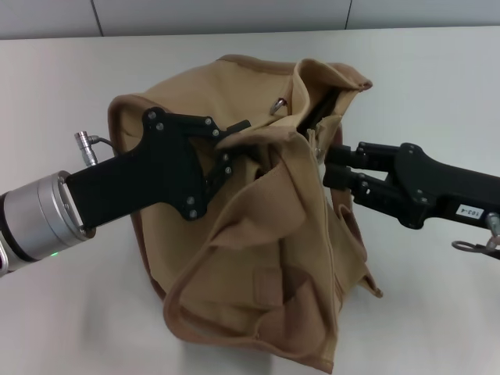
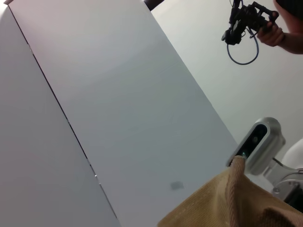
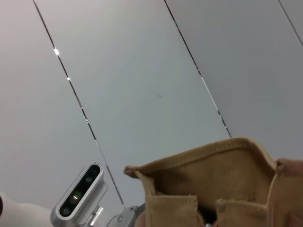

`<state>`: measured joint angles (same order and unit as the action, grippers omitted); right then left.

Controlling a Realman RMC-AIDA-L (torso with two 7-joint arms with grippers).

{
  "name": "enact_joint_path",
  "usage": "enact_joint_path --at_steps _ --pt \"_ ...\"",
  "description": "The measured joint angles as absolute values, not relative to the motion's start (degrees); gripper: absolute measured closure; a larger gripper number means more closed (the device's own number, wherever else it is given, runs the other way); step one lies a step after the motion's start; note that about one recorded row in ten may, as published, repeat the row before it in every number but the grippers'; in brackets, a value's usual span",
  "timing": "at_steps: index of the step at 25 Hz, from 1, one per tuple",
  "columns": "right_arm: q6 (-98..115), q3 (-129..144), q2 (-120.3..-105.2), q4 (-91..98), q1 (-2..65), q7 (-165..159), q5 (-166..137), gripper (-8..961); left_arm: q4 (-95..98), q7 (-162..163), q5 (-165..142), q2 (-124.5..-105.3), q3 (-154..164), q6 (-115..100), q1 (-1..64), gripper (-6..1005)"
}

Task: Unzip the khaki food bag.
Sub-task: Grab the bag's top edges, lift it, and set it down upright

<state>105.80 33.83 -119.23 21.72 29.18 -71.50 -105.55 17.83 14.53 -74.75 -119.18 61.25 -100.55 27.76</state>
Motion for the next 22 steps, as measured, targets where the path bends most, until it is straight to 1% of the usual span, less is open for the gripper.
enact_joint_path --at_steps 7,22 --pt "105.57 35.57 -119.10 21.91 31.27 -71.02 -106.14 561 17.84 14.28 -74.51 -119.18 63.47 -100.37 28.25 881" --pt "105.15 42.21 -119.03 21.93 31.93 -71.50 -106.20 560 17.84 14.24 -74.54 -119.18 63.54 -99.12 29.14 876"
